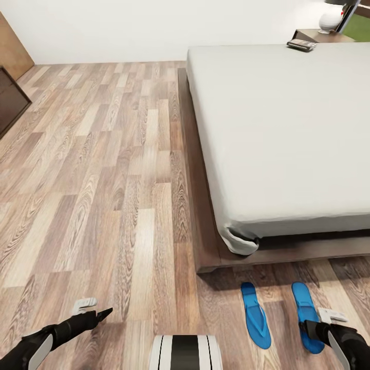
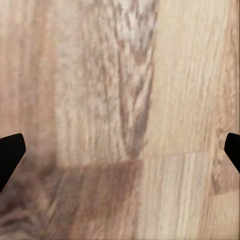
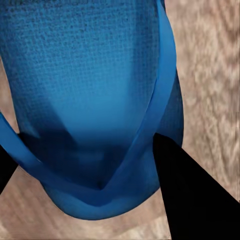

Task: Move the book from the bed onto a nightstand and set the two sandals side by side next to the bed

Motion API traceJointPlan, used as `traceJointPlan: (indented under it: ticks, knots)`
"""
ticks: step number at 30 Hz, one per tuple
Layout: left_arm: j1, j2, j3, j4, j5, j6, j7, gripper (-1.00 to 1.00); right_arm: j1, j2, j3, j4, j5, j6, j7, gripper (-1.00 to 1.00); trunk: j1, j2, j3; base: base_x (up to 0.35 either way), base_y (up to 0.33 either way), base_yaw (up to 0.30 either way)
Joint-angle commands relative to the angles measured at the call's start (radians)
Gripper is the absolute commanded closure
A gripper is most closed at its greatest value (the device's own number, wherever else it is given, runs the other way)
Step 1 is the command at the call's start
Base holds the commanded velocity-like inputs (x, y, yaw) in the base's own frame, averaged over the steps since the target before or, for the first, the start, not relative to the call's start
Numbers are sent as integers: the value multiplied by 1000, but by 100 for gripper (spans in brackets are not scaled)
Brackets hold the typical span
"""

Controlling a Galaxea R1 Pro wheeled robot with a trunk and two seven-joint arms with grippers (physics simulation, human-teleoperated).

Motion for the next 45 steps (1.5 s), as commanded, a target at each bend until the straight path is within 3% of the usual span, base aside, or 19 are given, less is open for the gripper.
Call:
traceJointPlan:
  ticks: [1, 4, 8, 14, 21, 23, 27, 30, 45]
  knots:
    - [0, -3, 1, 0, 9, 10, -4, -100, -1, 1, -5, -2, 29, 5, 7, 100, 0, 0, -1, 0, 0, 0]
    - [0, -11, 1, 0, 8, 10, -4, -100, -2, 2, -6, -2, 122, 5, 6, 100, 0, 0, -1, 0, 0, 0]
    - [0, -13, 1, 0, 7, 9, -4, -100, -3, 4, -6, -4, 160, 3, 7, 100, 0, 0, -1, 0, 0, 0]
    - [0, -14, 1, 0, 7, 9, -4, -100, -3, 4, -6, -4, 163, -101, 16, 100, 0, 0, -1, 0, 0, 0]
    - [0, -26, 1, 0, 7, 9, -4, -100, -3, 3, -6, -5, 158, -117, 24, 100, 0, 0, -1, 0, 0, 0]
    - [0, -27, 1, 0, 6, 9, -4, -100, -3, 3, -6, -5, 157, -116, 57, 100, 0, 0, -1, 0, 0, 0]
    - [0, -27, 1, 0, 6, 9, -4, -100, -3, 2, -6, -5, 156, -107, 208, 100, 0, 0, -1, 0, 0, 0]
    - [0, -27, 1, 0, 6, 9, -4, -100, -3, 2, -7, -5, 157, -107, 237, 100, 0, 0, -1, 0, 0, 0]
    - [0, -39, 1, 0, 6, 10, 3, -100, -3, 2, -8, -5, 161, -108, 239, 100, 0, 0, -1, 59, 0, 0]
